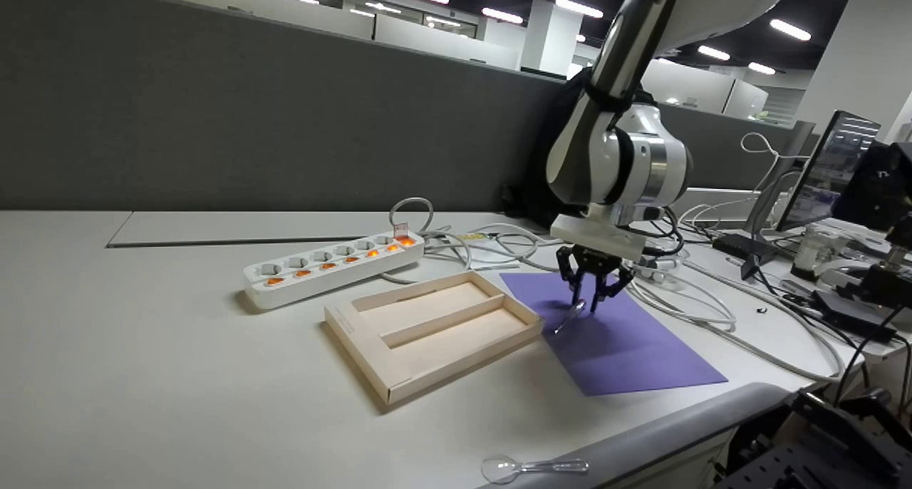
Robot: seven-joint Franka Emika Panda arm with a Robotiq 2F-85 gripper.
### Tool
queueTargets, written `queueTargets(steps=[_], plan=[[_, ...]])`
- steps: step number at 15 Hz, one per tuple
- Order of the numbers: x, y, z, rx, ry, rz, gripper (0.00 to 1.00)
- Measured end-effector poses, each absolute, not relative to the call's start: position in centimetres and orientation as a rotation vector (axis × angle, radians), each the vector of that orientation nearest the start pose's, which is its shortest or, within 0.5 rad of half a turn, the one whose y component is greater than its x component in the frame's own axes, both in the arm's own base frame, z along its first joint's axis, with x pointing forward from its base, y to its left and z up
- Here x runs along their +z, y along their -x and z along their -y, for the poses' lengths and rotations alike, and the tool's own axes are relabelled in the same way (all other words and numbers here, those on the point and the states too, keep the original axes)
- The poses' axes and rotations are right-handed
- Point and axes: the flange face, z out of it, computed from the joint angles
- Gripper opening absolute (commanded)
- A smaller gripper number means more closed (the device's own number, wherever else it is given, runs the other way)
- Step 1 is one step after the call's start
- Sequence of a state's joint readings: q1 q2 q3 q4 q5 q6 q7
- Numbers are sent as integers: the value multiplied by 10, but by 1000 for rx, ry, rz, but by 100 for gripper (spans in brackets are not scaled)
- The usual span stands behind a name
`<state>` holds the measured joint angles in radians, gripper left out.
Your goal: Put the pen on the tray
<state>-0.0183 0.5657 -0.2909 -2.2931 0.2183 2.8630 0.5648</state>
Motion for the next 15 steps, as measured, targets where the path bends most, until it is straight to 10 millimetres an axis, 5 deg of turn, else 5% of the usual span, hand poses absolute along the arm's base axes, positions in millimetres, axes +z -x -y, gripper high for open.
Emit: queueTargets(steps=[6,15], plan=[[127,-498,162,-144,2779,-1569,4],[187,-511,118,-244,2728,-1434,4]])
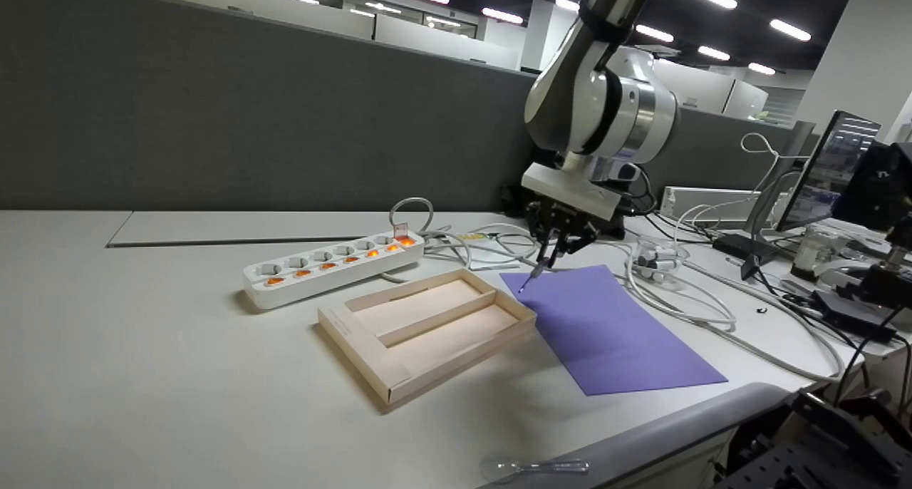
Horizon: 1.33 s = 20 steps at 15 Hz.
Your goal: Put the pen on the tray
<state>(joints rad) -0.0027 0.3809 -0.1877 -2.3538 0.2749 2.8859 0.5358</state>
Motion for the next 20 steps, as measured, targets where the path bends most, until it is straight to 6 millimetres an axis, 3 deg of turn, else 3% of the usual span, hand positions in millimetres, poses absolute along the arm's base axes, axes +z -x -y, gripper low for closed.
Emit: queueTargets(steps=[7,12,15,20], plan=[[173,-515,77,-207,2757,-1344,4],[164,-524,44,-251,2667,-1377,4],[163,-532,40,-291,2617,-1414,4],[155,-540,52,-334,2590,-1463,4]])
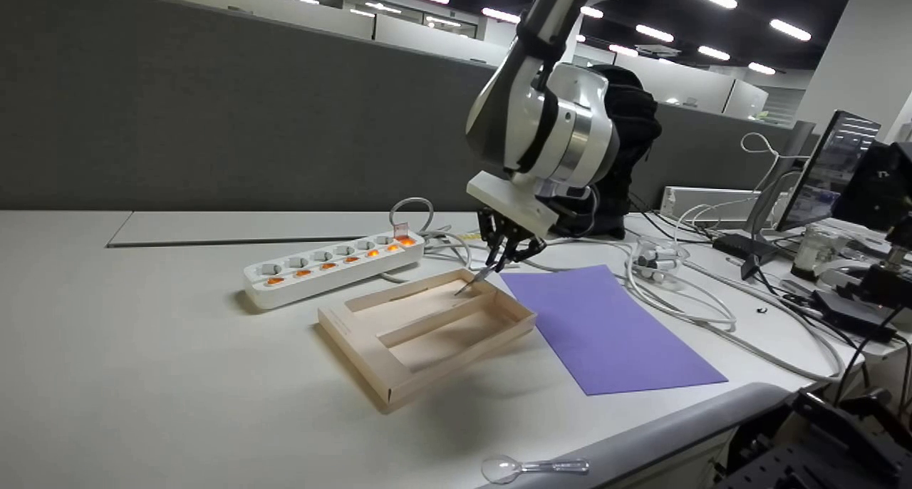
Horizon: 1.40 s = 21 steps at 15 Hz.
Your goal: Put the pen on the tray
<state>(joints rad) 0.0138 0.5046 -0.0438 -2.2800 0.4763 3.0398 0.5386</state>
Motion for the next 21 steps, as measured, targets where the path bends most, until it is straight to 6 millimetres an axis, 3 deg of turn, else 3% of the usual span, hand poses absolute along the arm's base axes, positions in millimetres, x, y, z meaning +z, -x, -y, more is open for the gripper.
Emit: queueTargets(steps=[7,8,10,17,21], plan=[[145,-550,51,-341,2574,-1481,4],[145,-551,49,-342,2571,-1479,43],[145,-554,46,-343,2565,-1474,48],[146,-558,41,-340,2542,-1481,96],[150,-559,43,-331,2503,-1503,100]])
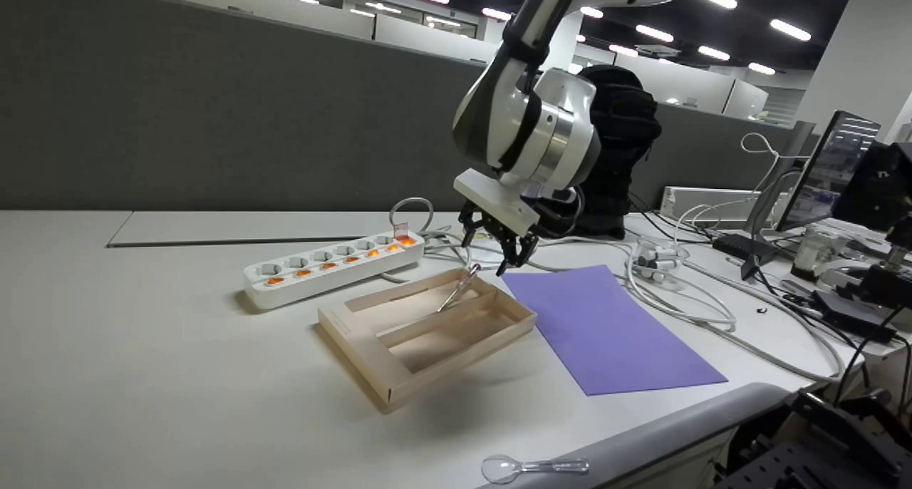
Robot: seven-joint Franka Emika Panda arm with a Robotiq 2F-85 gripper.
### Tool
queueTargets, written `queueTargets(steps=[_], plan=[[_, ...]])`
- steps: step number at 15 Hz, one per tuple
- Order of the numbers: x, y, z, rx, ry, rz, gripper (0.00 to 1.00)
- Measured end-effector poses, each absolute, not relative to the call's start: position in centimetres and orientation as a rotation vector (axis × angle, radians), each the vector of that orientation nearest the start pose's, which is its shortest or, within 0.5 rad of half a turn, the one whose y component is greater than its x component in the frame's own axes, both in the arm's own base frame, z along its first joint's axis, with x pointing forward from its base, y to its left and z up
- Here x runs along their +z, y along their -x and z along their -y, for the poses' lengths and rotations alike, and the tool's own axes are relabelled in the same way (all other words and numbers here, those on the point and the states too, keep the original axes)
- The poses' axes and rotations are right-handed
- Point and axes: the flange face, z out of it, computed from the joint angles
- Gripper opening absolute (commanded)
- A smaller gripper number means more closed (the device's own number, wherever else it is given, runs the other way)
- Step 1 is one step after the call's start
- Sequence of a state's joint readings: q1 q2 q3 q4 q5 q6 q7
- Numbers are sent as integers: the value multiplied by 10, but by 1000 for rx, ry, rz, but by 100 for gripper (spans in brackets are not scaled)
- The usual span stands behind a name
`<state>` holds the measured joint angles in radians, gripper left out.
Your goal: Put the pen on the tray
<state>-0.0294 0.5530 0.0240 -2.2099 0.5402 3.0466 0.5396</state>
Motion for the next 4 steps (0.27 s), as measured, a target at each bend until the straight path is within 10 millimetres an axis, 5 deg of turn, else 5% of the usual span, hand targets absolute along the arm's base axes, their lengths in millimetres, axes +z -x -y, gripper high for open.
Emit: queueTargets(steps=[4], plan=[[164,-559,50,-333,2472,-1490,100]])
